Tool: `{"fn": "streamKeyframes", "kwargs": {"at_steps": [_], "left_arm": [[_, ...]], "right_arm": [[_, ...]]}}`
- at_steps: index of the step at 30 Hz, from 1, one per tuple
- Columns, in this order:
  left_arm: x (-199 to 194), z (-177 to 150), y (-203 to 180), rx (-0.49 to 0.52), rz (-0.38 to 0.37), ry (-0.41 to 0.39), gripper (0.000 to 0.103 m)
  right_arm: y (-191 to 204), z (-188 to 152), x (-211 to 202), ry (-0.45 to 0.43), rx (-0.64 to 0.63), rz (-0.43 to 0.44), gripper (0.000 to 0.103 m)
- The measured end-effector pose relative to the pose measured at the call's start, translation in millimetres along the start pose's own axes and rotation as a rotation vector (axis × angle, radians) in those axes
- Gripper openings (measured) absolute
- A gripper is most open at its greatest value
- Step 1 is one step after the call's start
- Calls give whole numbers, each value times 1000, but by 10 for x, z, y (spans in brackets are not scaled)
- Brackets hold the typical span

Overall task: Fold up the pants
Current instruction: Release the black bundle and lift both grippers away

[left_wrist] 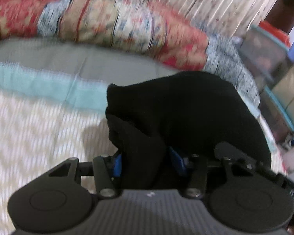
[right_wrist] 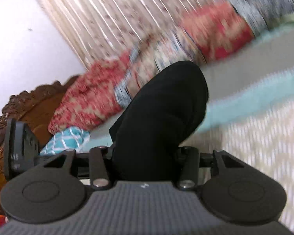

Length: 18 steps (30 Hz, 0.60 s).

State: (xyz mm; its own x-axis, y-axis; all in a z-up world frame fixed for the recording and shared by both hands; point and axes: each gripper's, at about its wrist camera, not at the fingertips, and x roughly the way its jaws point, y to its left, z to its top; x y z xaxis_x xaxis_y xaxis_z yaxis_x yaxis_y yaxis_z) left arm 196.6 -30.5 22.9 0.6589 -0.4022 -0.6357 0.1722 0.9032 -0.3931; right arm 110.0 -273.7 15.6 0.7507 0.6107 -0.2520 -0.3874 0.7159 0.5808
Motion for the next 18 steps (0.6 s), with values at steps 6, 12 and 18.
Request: {"fn": "streamKeyframes", "kwargs": {"at_steps": [6, 12, 18], "left_arm": [[569, 654, -185, 85, 44, -67, 47], [1415, 726, -93, 115, 117, 14, 47], [1756, 501, -83, 152, 216, 49, 66]], "right_arm": [[-386, 469, 467, -93, -16, -12, 50], [-1020, 485, 950, -40, 64, -84, 50], [-1366, 284, 1034, 8, 216, -255, 62]]}}
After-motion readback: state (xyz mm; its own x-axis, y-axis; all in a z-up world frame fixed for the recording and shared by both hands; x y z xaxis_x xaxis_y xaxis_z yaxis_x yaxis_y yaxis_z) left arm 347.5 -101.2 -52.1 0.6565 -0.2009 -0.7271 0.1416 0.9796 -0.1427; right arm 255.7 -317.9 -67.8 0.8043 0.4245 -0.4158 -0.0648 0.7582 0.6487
